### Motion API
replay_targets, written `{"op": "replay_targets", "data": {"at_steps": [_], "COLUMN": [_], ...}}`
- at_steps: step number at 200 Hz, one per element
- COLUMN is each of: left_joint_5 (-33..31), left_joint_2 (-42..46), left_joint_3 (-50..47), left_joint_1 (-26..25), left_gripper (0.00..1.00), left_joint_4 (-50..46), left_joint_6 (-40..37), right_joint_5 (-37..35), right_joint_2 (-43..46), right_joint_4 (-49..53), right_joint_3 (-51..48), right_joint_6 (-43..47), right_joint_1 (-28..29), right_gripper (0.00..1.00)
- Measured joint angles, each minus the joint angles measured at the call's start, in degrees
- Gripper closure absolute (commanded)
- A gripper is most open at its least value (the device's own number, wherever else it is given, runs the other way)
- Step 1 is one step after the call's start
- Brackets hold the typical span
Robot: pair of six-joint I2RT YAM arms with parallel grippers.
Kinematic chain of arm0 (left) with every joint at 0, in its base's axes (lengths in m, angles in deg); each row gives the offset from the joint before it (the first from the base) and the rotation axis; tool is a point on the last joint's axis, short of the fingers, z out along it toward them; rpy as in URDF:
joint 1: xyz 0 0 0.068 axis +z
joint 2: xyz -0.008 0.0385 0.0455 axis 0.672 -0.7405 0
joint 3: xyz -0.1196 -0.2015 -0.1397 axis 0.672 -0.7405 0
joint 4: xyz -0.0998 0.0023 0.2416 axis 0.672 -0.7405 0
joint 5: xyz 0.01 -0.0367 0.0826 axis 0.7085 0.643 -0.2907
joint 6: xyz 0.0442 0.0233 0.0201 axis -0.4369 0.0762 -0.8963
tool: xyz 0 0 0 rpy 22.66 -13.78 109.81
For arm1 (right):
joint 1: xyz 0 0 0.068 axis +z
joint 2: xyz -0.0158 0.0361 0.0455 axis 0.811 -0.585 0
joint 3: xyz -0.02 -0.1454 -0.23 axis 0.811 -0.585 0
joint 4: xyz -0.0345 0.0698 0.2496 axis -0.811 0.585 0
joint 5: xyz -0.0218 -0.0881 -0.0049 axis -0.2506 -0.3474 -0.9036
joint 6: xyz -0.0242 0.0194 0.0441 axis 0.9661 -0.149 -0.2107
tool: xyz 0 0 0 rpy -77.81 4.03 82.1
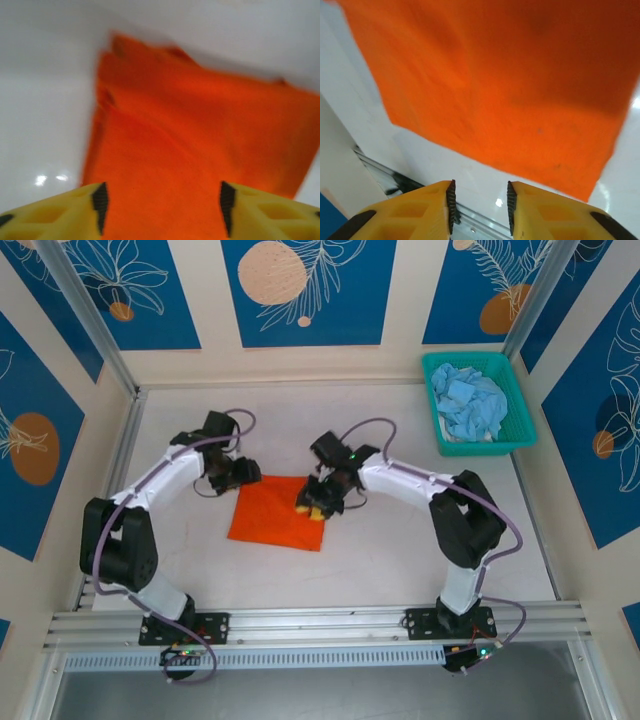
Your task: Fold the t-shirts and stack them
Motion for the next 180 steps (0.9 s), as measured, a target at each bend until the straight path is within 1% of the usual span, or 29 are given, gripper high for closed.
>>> {"op": "replay_targets", "data": {"at_steps": [9,25,39,53,74,90,105,117,138,159,180], "left_joint_5": [1.81,3.37,2.47,0.37,-1.44,-2.12,-3.21,-4.90,-7.61,-11.56,-14.10], "left_joint_2": [-0.35,-2.25,-5.16,-8.72,-12.46,-12.33,-12.50,-13.68,-17.97,-20.04,-17.94], "left_joint_3": [-1.75,-3.69,-3.76,-3.39,-2.19,-1.27,-0.68,1.38,7.93,13.79,18.10], "left_joint_1": [-1.16,-2.25,-2.19,-1.90,-0.87,-0.46,-0.04,0.39,1.05,1.07,0.04], "left_gripper": [0.47,0.39,0.36,0.29,0.16,0.09,0.08,0.08,0.10,0.07,0.05], "left_joint_4": [0.57,0.94,0.96,0.66,-0.63,-1.01,-1.86,-3.63,-7.13,-9.77,-12.52], "left_joint_6": [-0.42,-0.81,-1.27,-1.42,-1.07,0.04,0.66,0.74,1.51,2.78,3.80], "right_joint_5": [-0.02,-0.11,-0.35,-0.42,0.07,0.44,0.68,0.17,-0.96,-1.57,-1.70], "right_joint_2": [-0.66,-2.60,-5.09,-7.17,-7.32,-7.23,-6.62,-5.66,-2.58,3.78,13.22], "right_joint_4": [-0.66,-1.44,-1.88,-2.08,-2.45,-3.06,-3.65,-2.86,0.07,2.84,3.58], "right_joint_3": [-1.62,-3.04,-3.08,-3.17,-3.17,-3.23,-3.32,-3.34,-3.23,-3.17,-3.61], "right_joint_6": [-1.49,-3.48,-4.61,-5.31,-5.81,-5.44,-4.17,-2.54,1.18,4.94,7.98], "right_joint_1": [1.97,3.65,4.00,4.00,4.00,3.98,4.00,3.98,3.34,1.27,-2.56], "right_gripper": [0.66,0.67,0.67,0.65,0.57,0.47,0.39,0.37,0.35,0.34,0.33]}}
